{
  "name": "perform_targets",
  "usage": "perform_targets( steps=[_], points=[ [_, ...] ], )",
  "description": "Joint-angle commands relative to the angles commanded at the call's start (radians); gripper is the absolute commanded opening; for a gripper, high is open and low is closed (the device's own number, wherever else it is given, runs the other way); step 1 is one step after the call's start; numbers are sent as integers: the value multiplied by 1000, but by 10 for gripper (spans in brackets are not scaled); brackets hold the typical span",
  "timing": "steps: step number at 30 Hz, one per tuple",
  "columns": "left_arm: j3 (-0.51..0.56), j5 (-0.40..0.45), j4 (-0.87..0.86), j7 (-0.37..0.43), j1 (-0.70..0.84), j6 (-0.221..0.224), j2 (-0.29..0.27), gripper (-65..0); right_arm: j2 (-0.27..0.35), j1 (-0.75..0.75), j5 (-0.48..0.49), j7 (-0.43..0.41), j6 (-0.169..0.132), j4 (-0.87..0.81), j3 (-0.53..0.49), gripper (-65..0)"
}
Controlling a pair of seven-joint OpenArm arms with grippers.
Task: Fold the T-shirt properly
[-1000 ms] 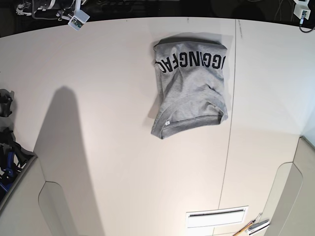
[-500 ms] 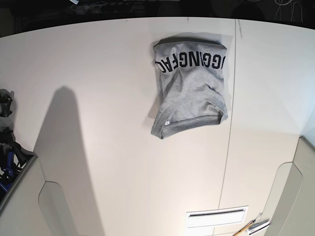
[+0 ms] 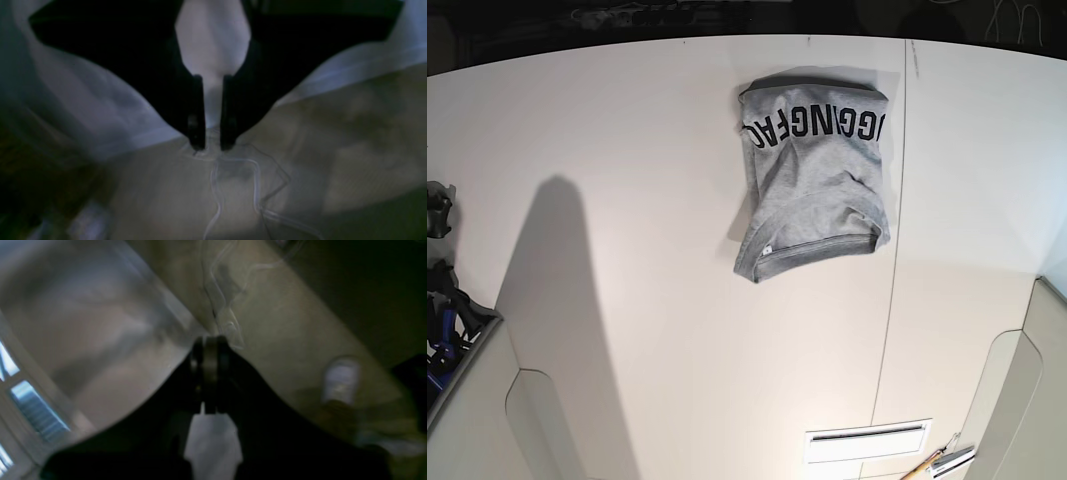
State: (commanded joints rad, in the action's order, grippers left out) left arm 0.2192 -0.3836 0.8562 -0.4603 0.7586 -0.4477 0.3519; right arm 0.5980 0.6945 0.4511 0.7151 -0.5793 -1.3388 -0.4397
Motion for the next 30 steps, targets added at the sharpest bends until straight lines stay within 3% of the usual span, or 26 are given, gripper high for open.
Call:
perform_targets(
  steps=[3, 10, 16, 30],
  points=[
    [107, 11, -93, 17, -51, 45, -1, -560, -3, -72, -72, 0, 0, 89, -98, -650],
    [208, 6, -133, 107, -128, 49, -5, -560, -70, -211, -232, -1, 0, 318, -216, -650],
    [208, 7, -142, 109, -198, 172, -5, -560, -132, -322, -281, -11, 0, 473, -217, -650],
    [208, 6, -164, 109, -291, 175, -6, -560, -192, -368, -339, -33, 0, 508, -214, -650]
  ],
)
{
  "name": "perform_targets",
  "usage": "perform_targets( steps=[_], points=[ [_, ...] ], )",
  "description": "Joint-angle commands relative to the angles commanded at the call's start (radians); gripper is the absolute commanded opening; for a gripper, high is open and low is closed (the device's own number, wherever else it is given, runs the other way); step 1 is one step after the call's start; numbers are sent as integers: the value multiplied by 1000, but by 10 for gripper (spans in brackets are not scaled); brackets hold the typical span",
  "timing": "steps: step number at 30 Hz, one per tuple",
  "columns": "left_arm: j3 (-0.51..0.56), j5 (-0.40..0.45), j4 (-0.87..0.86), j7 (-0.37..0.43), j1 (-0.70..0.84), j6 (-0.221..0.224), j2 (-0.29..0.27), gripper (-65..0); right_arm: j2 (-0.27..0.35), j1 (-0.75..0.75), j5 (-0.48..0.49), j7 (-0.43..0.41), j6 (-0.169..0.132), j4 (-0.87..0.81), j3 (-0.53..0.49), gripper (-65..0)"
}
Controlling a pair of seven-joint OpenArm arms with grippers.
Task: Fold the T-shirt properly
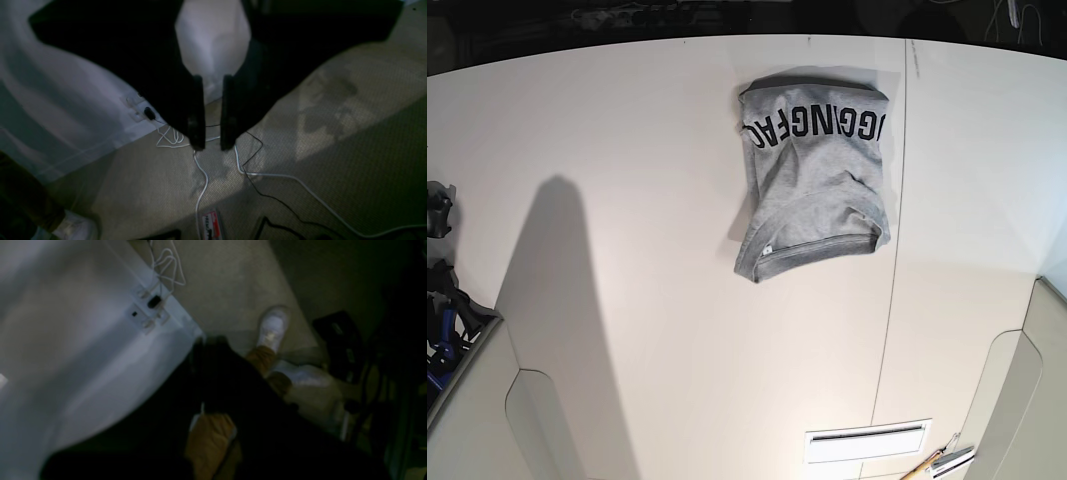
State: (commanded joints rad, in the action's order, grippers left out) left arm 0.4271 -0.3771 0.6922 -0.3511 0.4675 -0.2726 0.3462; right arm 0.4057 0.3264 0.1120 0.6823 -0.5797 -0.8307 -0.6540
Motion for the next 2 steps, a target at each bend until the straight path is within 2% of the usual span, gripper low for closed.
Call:
perform_targets(
  steps=[2],
  points=[
    [0, 0, 1, 0, -3, 0, -1, -560, -12, -5, 0, -25, 0, -5, 0, -650]
  ],
)
